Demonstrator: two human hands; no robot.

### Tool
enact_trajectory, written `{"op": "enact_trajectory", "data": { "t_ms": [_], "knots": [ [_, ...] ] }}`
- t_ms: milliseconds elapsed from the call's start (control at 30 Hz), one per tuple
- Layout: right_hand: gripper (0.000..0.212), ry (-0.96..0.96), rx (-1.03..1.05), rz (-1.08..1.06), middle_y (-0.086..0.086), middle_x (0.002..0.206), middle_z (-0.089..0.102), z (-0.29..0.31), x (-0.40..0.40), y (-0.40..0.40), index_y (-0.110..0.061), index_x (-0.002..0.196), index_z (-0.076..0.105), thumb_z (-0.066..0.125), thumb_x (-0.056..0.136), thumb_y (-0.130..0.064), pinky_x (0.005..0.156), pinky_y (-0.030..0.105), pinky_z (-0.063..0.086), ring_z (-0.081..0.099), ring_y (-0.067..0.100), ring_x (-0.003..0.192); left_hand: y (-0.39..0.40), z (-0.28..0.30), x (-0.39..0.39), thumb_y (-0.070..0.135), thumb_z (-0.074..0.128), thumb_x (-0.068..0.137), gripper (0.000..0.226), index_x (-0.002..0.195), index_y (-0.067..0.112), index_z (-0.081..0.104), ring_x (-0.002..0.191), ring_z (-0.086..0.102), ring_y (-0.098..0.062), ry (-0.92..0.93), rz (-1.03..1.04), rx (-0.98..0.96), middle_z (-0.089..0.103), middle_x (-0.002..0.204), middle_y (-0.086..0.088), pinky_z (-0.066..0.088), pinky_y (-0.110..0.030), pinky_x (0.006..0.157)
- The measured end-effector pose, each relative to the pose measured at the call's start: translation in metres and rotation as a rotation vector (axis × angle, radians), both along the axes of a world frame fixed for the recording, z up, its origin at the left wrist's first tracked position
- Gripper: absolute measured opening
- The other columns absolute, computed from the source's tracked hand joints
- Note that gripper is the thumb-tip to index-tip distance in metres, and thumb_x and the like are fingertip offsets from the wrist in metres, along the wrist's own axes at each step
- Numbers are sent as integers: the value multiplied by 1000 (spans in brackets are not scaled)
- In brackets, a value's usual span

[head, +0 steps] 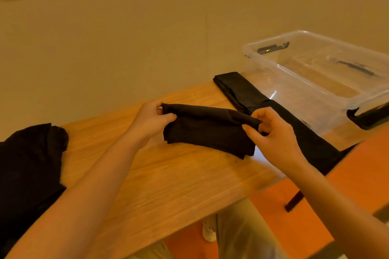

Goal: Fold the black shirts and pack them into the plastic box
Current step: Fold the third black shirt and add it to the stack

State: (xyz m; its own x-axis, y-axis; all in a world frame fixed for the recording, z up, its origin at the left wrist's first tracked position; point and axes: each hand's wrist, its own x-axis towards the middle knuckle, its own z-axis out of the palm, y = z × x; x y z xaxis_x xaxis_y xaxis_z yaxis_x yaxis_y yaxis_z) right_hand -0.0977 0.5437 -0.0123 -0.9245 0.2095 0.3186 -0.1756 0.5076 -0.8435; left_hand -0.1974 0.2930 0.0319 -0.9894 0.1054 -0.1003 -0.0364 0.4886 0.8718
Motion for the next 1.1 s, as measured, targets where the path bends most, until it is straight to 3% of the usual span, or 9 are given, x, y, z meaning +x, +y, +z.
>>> {"op": "enact_trajectory", "data": {
  "t_ms": [167,300,400,500,600,833,933,1000,1100],
  "knots": [
    [24,55,-14,-218,-3,78,61,5,17,32,-37,92,50,67,87,-20,62,28,55,62,9,71,72,14,-25,7,63,88,16,99,19,60,78,63,-8,41,-105,124,66,92,1,49,-14,49],
    [19,-17,-77,-372,2,90,65,3,33,60,-33,94,52,67,87,-24,66,45,58,66,19,82,127,14,-43,8,65,87,23,108,15,60,80,65,-13,14,-258,99,65,95,-3,55,-22,61],
    [20,-59,-83,-489,0,95,65,-1,46,76,-23,103,56,67,87,-25,60,34,59,65,12,81,163,5,-52,12,66,86,32,116,13,58,87,66,-19,26,-364,3,66,99,-5,58,-35,77],
    [22,-90,-86,-602,-3,94,62,-5,57,83,-23,104,54,67,87,-23,53,16,53,62,6,78,194,-3,-57,16,67,87,34,119,16,57,96,61,-15,118,-465,-112,60,95,6,53,-29,75],
    [21,-123,-101,-668,-4,92,62,-12,63,87,-22,104,55,67,88,-23,55,23,54,63,12,79,219,-10,-59,18,66,88,38,125,16,56,96,51,-10,159,-532,-171,57,105,4,42,-23,71],
    [23,-192,-231,-728,-5,92,60,-19,68,87,-24,100,51,69,86,-18,55,28,55,67,13,65,241,-32,-71,22,68,88,44,129,14,53,95,51,-12,207,-585,-278,58,120,-6,44,-24,77],
    [31,-262,-57,-792,-5,98,58,-21,67,86,-22,107,51,71,84,-24,54,21,47,63,11,71,240,-42,-70,27,67,89,41,127,16,54,102,55,-15,367,-553,-428,60,120,-4,47,-31,89],
    [39,-251,284,-867,-1,107,56,-22,68,84,-16,114,55,73,82,-27,59,17,40,58,13,83,235,-46,-64,29,64,90,36,122,16,57,108,55,-18,669,-530,-519,60,119,-1,39,-32,95],
    [32,-50,561,-752,6,112,57,-21,67,81,-10,111,61,67,84,-25,75,22,44,56,19,98,225,-47,-47,30,63,90,28,113,13,64,106,58,-16,962,-713,-324,64,111,-1,36,-29,95]
  ]
}}
